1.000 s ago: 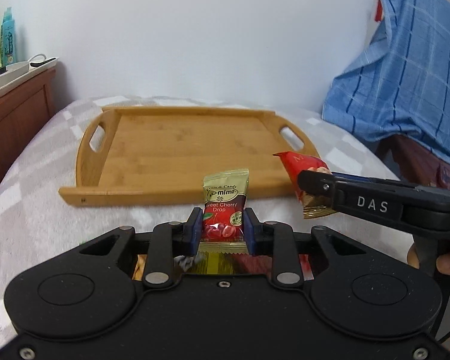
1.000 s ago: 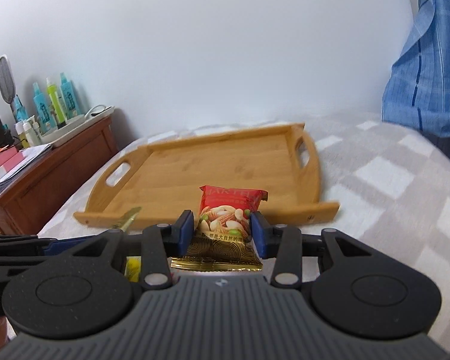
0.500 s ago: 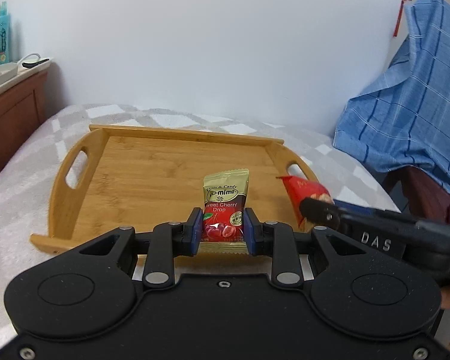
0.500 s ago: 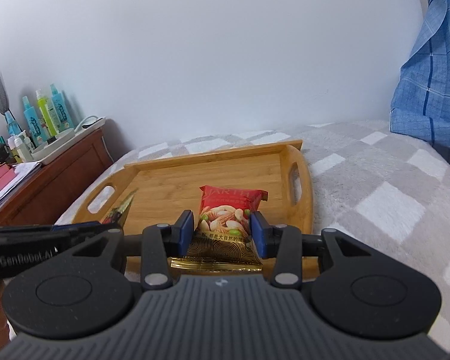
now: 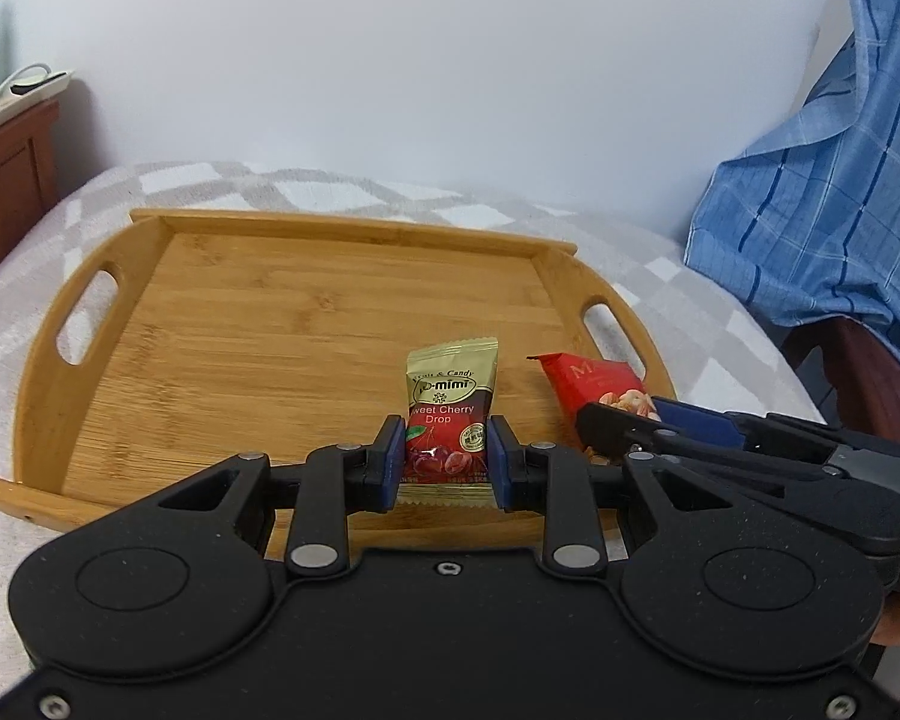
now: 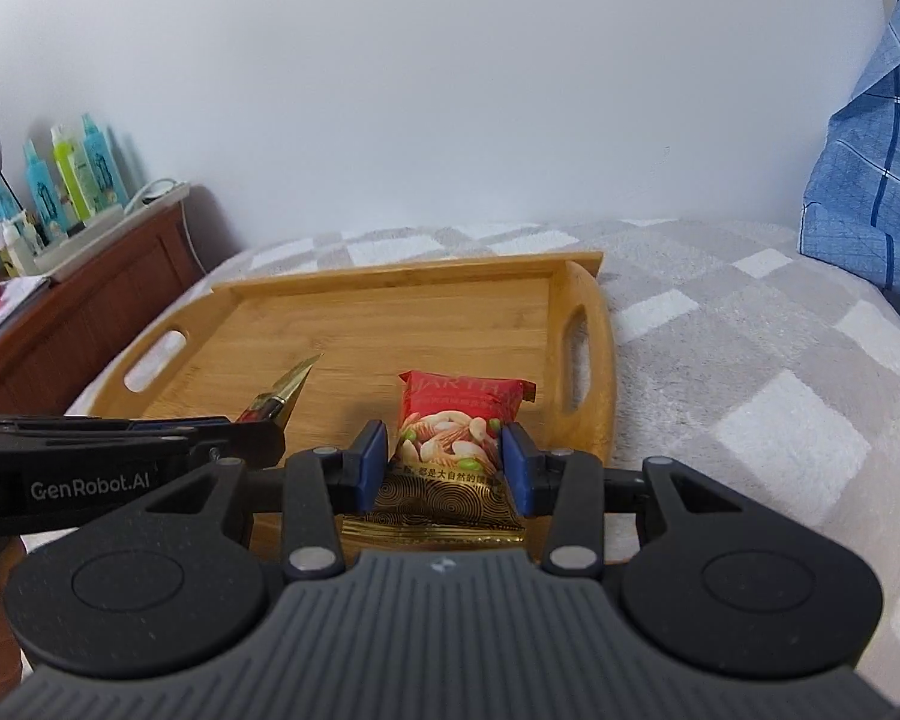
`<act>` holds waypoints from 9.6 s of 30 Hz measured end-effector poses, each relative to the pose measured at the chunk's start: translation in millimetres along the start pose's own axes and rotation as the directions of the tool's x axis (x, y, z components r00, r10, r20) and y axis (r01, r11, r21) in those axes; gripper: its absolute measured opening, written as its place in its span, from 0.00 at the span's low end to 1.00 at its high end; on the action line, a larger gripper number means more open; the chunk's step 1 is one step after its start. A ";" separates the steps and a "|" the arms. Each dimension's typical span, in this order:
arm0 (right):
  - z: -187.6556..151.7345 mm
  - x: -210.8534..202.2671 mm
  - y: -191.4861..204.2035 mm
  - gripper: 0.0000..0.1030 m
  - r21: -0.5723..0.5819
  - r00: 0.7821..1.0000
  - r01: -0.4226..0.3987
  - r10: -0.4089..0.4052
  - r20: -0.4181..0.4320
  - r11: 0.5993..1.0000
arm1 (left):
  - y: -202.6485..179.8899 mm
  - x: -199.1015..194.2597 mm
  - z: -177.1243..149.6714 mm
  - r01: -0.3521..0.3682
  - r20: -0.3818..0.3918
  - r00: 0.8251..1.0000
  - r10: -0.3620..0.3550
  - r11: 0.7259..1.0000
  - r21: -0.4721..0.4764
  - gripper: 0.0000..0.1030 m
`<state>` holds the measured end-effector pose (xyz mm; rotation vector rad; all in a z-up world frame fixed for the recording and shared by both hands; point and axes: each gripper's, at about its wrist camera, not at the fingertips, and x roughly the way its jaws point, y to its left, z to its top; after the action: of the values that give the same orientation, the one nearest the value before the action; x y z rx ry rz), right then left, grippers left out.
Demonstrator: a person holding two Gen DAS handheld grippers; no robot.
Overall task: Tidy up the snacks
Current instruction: 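Carry both packets onto the bamboo tray and open both tools, then withdraw both tools from the tray back over the snack pile, then grasp a red wafer bar with the left tool while the right tool grasps another red bar, then lift both red bars and carry them over the bamboo tray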
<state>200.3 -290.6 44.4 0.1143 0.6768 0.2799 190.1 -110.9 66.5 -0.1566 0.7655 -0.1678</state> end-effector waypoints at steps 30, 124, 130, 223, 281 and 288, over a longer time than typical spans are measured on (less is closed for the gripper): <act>1.0 16.4 -11.2 0.58 0.029 0.999 -0.018 0.019 -0.040 0.999 | -1.2 33.8 -2.5 -0.027 -0.056 0.998 0.026 0.999 -0.020 0.31; -126.1 -93.1 35.6 0.60 0.305 0.982 0.164 -0.184 0.039 0.938 | -1.4 -81.6 -127.1 0.048 -0.006 0.999 -0.048 0.989 0.139 0.27; -100.2 -78.6 15.2 0.52 0.355 0.997 0.078 -0.081 -0.006 0.931 | 1.3 -83.2 -123.7 0.044 0.003 0.999 -0.045 0.989 0.143 0.21; -77.7 -43.1 69.1 0.38 -0.133 0.996 -0.047 0.037 -0.077 0.990 | -5.7 -81.1 -133.2 -0.056 0.050 0.998 0.045 0.965 0.256 0.22; -10.2 -3.2 71.4 0.26 0.231 0.983 -0.185 0.175 0.062 0.955 | 69.2 -69.6 -31.6 -0.091 0.159 0.983 0.087 0.996 0.017 0.22; -0.7 42.4 66.4 0.26 0.301 0.985 -0.169 0.168 0.031 0.938 | 79.2 -37.1 -13.1 -0.100 0.138 0.985 0.099 0.995 0.003 0.22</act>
<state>216.9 -214.7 31.3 0.4692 0.7026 0.3386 162.0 -27.0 66.2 -0.1192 0.6331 -0.0649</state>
